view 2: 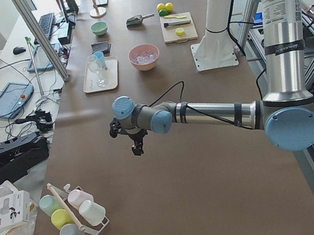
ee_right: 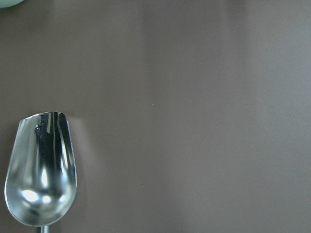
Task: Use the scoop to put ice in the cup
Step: 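Move the left gripper toward the pink bowl while the right gripper grasps the metal scoop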
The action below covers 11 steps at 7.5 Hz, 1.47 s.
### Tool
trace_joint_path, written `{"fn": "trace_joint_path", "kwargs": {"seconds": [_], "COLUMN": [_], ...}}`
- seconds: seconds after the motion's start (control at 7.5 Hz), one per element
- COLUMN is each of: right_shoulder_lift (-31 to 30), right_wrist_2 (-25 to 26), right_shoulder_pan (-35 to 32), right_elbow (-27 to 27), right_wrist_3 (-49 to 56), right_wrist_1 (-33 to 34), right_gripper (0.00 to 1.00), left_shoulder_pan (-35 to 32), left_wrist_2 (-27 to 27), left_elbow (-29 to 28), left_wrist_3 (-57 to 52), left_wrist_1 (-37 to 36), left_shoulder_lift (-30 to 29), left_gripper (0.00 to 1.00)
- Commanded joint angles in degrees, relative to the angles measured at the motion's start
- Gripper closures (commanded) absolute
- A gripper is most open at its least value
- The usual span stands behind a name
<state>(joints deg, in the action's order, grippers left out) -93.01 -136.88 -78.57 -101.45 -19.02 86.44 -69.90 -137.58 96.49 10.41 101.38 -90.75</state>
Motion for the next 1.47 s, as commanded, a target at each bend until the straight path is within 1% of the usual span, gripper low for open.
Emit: {"fn": "trace_joint_path", "kwargs": {"seconds": [0.0,0.13,0.27,0.4,0.53,0.67,0.8,1.07,1.33], "right_shoulder_lift": [-1.54,-2.78,-2.87,-3.14,-3.57,-3.58,-3.40,-3.49,-3.58], "right_wrist_2": [0.12,0.21,0.73,0.91,1.00,1.17,2.48,4.41,6.70], "right_shoulder_pan": [8.75,11.31,13.25,15.35,17.20,19.74,21.77,26.34,29.52], "right_elbow": [-1.83,-1.83,-3.31,-3.93,-4.46,-4.64,-4.73,-4.55,-4.29], "right_wrist_3": [-18.85,-23.04,-23.87,-23.96,-24.05,-26.92,-28.08,-28.36,-29.05], "right_wrist_1": [-12.09,-16.78,-16.92,-16.83,-16.66,-16.48,-16.48,-16.39,-16.30], "right_gripper": [0.00,0.00,0.00,0.00,0.00,0.00,0.00,0.00,0.00], "left_shoulder_pan": [6.69,9.75,11.78,12.07,14.85,14.10,14.26,13.48,14.52], "left_wrist_2": [-0.06,0.03,-0.06,-0.15,0.03,0.12,0.47,0.91,0.91], "left_elbow": [1.14,1.24,1.33,2.20,2.38,4.73,5.89,7.91,7.74], "left_wrist_3": [0.48,0.49,0.40,0.14,-0.21,-0.22,-0.22,-0.39,-0.39], "left_wrist_1": [0.83,0.66,0.92,1.01,4.06,4.61,4.79,6.11,11.18], "left_shoulder_lift": [-6.78,-9.68,-9.79,-10.66,-11.46,-11.46,-12.07,-11.56,-12.07], "left_gripper": [0.02,0.02,0.02,0.02,0.02,0.02,0.02,0.02,0.02]}}
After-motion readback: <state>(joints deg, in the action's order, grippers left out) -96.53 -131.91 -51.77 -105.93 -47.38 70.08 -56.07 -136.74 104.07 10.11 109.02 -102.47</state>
